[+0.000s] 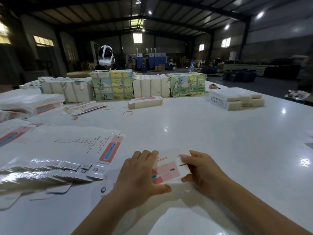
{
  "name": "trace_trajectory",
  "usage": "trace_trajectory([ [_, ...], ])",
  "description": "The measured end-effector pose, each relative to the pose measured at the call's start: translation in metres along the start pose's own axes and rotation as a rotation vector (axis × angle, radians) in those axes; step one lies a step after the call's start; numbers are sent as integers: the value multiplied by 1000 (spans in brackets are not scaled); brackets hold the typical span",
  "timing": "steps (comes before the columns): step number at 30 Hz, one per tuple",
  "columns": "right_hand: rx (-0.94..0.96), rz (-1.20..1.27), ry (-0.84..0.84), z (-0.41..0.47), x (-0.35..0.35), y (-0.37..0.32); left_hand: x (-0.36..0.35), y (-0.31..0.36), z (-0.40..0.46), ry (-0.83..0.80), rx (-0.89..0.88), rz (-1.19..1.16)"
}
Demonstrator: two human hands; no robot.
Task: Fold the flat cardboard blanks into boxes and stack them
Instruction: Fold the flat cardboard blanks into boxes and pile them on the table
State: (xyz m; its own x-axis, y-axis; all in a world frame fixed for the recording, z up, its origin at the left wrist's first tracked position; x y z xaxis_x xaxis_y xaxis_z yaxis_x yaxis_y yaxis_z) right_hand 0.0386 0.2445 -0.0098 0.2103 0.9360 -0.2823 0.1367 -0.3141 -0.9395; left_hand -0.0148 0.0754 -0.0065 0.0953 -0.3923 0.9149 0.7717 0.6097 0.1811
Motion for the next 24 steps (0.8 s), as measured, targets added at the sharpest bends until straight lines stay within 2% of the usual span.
trace_trajectory([
  [3,-9,-22,-51,0,3,-1,5,5,0,52,-40,-14],
  [7,33,-224,-45,-1,11,-5,11,14,-2,111,-84,72],
  [13,-91,-29,-209,-5,11,-10,20,26,-3,158,-86,30],
  [15,-64,-103,-169,-5,11,-13,21,28,-4,143,-86,37],
  [19,64,-409,4,-9,13,-18,19,30,-3,93,-85,85],
  [24,97,-398,25,-11,14,-19,19,33,-4,117,-75,76],
])
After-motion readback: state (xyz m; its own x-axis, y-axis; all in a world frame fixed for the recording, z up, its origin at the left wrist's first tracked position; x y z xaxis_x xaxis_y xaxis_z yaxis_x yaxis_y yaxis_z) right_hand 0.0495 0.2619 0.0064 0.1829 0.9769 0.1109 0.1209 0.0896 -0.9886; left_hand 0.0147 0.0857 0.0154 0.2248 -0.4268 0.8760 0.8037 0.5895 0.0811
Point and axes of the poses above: each hand's wrist, its own z-axis towards the middle knuckle, its own x-axis out of the back of the hand, y = z × x, the point moved 4 cm from there along z, towards the middle knuckle, and after that the axes turned 5 degrees about -x, right-handed, at the moved point
